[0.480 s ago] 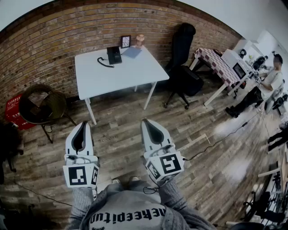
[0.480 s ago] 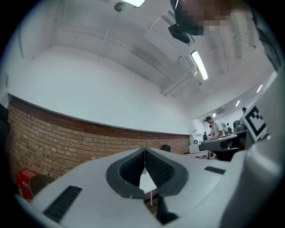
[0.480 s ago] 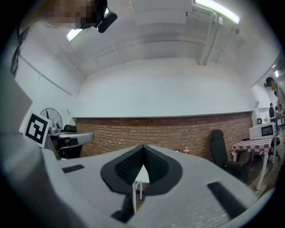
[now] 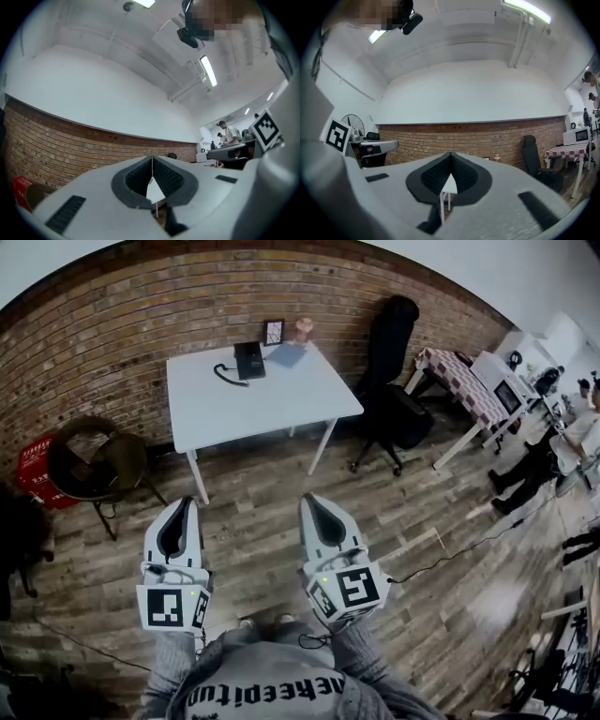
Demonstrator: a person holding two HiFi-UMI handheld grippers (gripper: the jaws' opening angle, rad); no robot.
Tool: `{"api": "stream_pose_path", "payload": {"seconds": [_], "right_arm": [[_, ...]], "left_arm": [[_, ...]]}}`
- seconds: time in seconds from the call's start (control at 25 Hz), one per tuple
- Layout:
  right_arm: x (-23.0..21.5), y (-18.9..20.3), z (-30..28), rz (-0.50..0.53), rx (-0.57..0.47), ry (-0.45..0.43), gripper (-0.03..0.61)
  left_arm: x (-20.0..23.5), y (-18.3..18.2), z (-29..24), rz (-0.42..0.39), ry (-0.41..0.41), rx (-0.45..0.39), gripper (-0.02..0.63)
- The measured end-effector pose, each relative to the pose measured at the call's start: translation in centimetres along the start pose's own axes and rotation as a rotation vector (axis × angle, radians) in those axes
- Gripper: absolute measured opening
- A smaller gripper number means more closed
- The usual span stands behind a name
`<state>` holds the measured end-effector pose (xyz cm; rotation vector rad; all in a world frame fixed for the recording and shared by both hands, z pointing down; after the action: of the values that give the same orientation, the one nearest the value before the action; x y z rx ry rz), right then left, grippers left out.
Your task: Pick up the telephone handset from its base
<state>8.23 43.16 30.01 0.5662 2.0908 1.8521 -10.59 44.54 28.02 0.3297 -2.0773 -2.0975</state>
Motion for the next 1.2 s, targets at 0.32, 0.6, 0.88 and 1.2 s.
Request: {"api": "stream_pose_path", "payload": {"seconds": [0.32,0.6,0.88,1.2], "right_arm": [[0.5,0.5,-1.1,-0.001,0.015,0.032,0.005],[-0.1,0.1,-1.9,-0.036,-0.045,0.071,0.005],[-2.3,0.0,-5.3,-0.001,-0.041,0.079,0.005],[-8.3,-1.3,-13.0,0.003,-0.061,0.04,0.005]], "left_arm": [[1.4,0.3,-0.6,0.002,0.025,-0.009,0.011],[3.3,0.8,-1.5,0.01,0.036,-0.017,0.011],[4.5,1.6,-5.2,0.016,0.026,-0.012,0.012],[5.9,1.0,-13.6,0.003,-0.021,-0.025,0.012]]}}
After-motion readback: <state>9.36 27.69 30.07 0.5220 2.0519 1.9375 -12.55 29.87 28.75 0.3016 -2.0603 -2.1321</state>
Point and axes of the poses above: the fingertips, and each gripper's own axes: z backward along the fingers, x to its left, y out of its underside, the point moved 1 cm from there along z, backward along the fingers, and after that the axes turned 13 degrees about x, right-handed, at the moved point
